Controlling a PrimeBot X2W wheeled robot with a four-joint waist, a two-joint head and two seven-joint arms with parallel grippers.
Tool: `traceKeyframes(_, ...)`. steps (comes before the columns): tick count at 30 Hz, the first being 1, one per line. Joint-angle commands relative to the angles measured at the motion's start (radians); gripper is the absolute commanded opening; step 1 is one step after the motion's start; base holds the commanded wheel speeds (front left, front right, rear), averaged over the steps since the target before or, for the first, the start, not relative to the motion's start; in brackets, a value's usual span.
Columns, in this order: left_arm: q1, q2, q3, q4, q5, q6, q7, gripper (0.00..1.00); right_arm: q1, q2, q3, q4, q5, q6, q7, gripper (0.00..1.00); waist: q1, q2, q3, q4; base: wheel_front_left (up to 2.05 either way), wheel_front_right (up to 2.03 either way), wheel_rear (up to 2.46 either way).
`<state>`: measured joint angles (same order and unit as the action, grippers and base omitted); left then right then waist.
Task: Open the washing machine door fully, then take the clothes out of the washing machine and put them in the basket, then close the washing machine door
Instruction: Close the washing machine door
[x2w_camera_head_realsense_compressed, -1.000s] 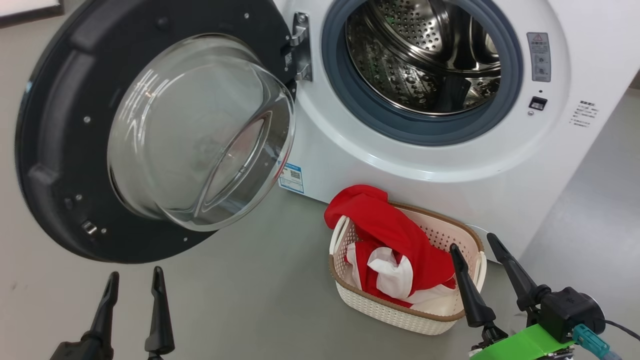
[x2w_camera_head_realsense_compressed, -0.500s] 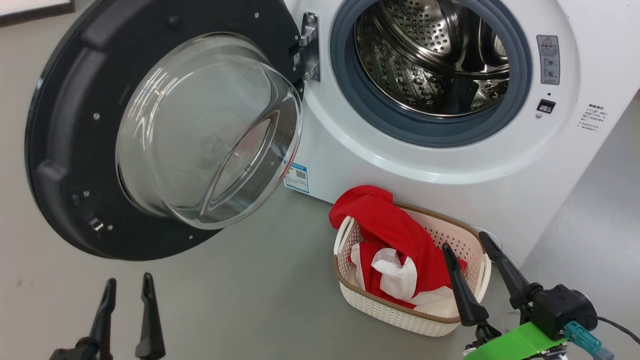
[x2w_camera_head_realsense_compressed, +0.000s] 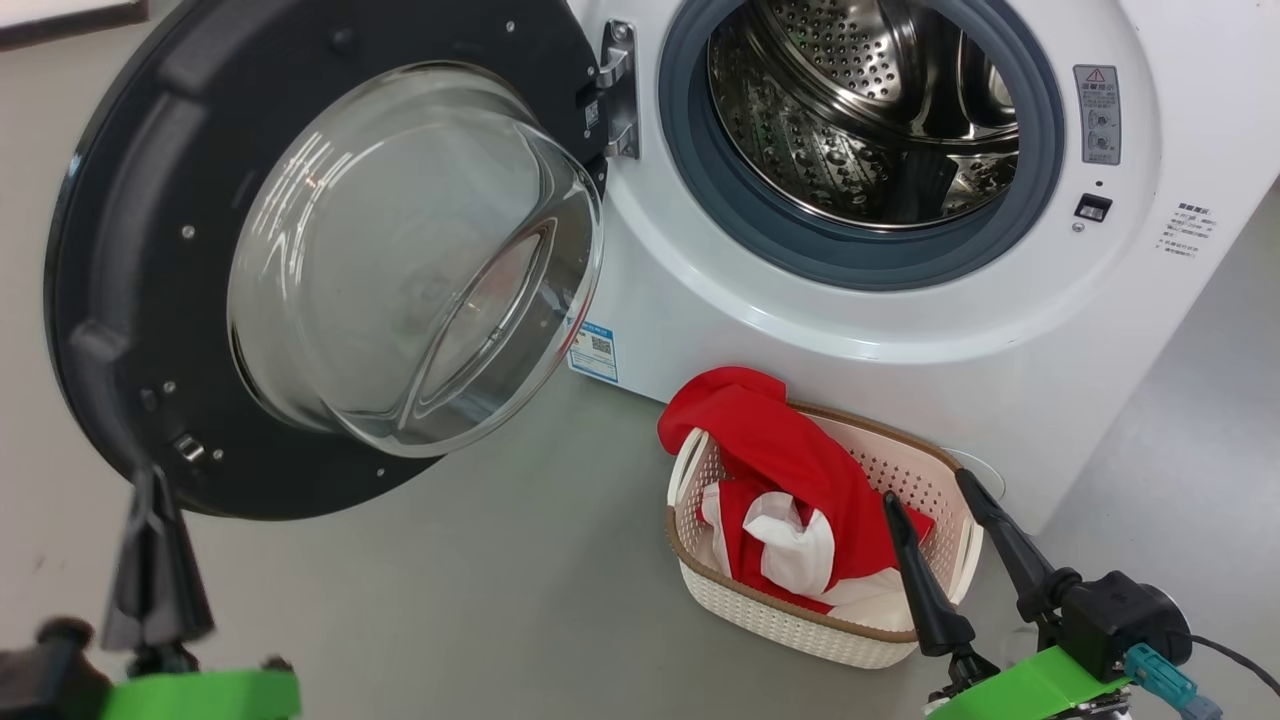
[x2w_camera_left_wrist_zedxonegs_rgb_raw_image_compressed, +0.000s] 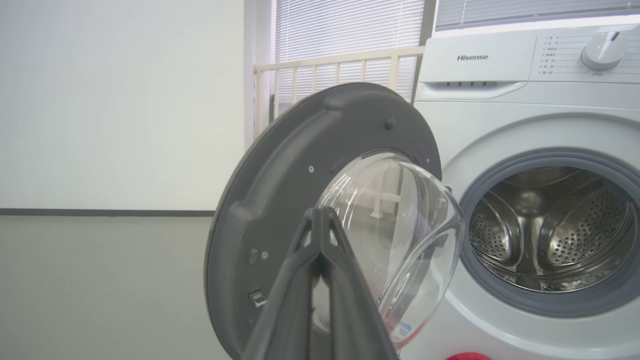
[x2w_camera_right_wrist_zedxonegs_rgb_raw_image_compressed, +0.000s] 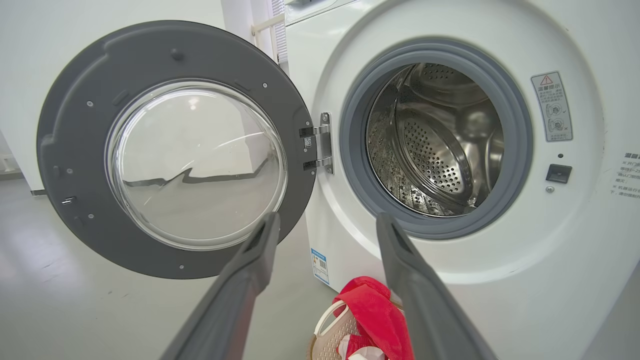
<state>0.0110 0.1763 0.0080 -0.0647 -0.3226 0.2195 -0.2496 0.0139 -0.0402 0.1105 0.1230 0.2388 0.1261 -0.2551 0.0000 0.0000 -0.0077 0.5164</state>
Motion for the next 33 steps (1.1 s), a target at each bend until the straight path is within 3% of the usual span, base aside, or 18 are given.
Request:
traceKeyframes(1, -0.071, 0.026, 0.052, -0.036, 0.014, -0.002, -0.011, 0.0, -0.046, -0.01, 0.024, -0.022, -0.001, 0.005, -0.004, 1.0, 0.0, 0.0, 0.002, 0.0, 0.0, 0.0, 0.0)
traceKeyframes(6, -0.178, 0.041, 0.115, -0.072, 0.02, -0.012, -0.012, 0.0, -0.049, -0.01, 0.035, -0.019, 0.001, 0.005, 0.003, 1.0, 0.0, 0.0, 0.003, -0.002, 0.0, 0.0, 0.0)
traceKeyframes(12, -0.305, 0.041, 0.223, -0.031, -0.045, -0.056, -0.012, 0.0, -0.035, -0.01, 0.037, -0.017, 0.007, 0.005, 0.003, 1.0, 0.0, 0.0, -0.001, -0.013, 0.0, 0.0, 0.0)
traceKeyframes(18, -0.468, 0.077, 0.341, 0.182, -0.164, -0.145, -0.012, 0.0, -0.032, -0.01, 0.04, -0.013, 0.009, 0.005, 0.006, 1.0, 0.0, 0.0, -0.008, -0.029, 0.0, 0.0, 0.0)
traceKeyframes(22, -0.633, 0.112, 0.389, 0.423, -0.281, -0.187, 0.019, 0.0, -0.031, -0.01, 0.047, -0.009, 0.01, 0.005, 0.007, 1.0, 0.0, 0.0, -0.014, -0.041, 0.0, 0.0, 0.0)
traceKeyframes(28, -0.814, 0.141, 0.471, 0.678, -0.444, -0.177, 0.147, 0.0, -0.03, -0.01, 0.057, -0.007, 0.01, 0.005, 0.012, 1.0, 0.0, 0.0, -0.015, -0.059, 0.0, 0.0, 0.0)
traceKeyframes(33, -0.914, 0.168, 0.514, 0.85, -0.53, -0.131, 0.275, 0.0, -0.029, -0.01, 0.061, -0.009, 0.004, 0.005, 0.02, 1.0, 0.0, 0.0, -0.011, -0.07, 0.0, 0.0, 0.0)
